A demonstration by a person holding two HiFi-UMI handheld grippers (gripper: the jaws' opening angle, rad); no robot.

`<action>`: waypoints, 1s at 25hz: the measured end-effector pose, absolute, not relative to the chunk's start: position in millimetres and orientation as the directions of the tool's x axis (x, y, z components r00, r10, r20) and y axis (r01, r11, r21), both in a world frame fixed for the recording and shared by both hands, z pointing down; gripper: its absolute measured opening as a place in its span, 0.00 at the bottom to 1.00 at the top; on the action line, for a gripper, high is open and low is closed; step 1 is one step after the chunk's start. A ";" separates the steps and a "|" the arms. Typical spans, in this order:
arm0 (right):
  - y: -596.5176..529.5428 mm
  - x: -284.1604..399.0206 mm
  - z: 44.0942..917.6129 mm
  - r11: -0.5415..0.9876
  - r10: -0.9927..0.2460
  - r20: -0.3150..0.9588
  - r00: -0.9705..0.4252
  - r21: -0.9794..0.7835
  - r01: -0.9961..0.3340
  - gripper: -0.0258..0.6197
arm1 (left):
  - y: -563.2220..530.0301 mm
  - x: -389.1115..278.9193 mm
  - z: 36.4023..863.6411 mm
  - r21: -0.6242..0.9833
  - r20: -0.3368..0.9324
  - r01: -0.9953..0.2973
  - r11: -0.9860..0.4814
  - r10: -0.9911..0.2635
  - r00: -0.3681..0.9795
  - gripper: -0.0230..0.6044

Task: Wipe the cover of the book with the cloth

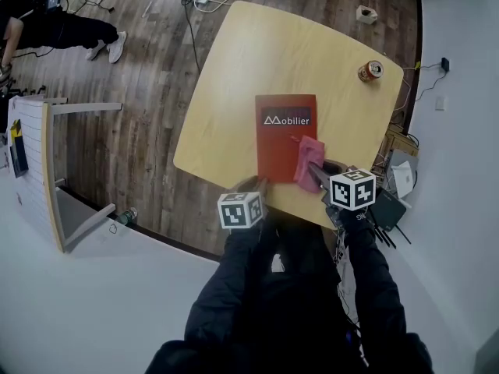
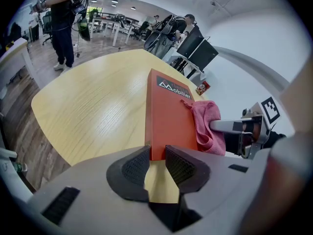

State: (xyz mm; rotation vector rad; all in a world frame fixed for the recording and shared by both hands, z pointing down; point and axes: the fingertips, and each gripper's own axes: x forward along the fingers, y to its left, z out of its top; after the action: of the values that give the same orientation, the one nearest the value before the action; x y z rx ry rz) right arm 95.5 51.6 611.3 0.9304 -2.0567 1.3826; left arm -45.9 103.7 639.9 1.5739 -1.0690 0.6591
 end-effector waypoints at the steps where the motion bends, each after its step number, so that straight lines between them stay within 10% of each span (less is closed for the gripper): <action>1: 50.3 96.8 609.2 0.258 -0.274 0.713 -0.645 -0.592 -0.764 0.16 | 103.1 -46.0 640.0 0.455 0.846 -0.890 -0.027 -0.298 0.442 0.23; 25: 5.1 77.1 404.0 0.432 -0.600 0.528 -0.601 -0.419 -0.799 0.16 | 24.5 -11.3 459.8 0.412 0.651 -0.857 -0.310 -0.559 0.514 0.11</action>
State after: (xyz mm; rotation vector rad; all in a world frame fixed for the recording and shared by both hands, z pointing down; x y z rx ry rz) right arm 77.1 5.1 404.0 1.2060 -2.3890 0.9416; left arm -11.3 24.5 459.8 2.0067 -1.1540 0.5075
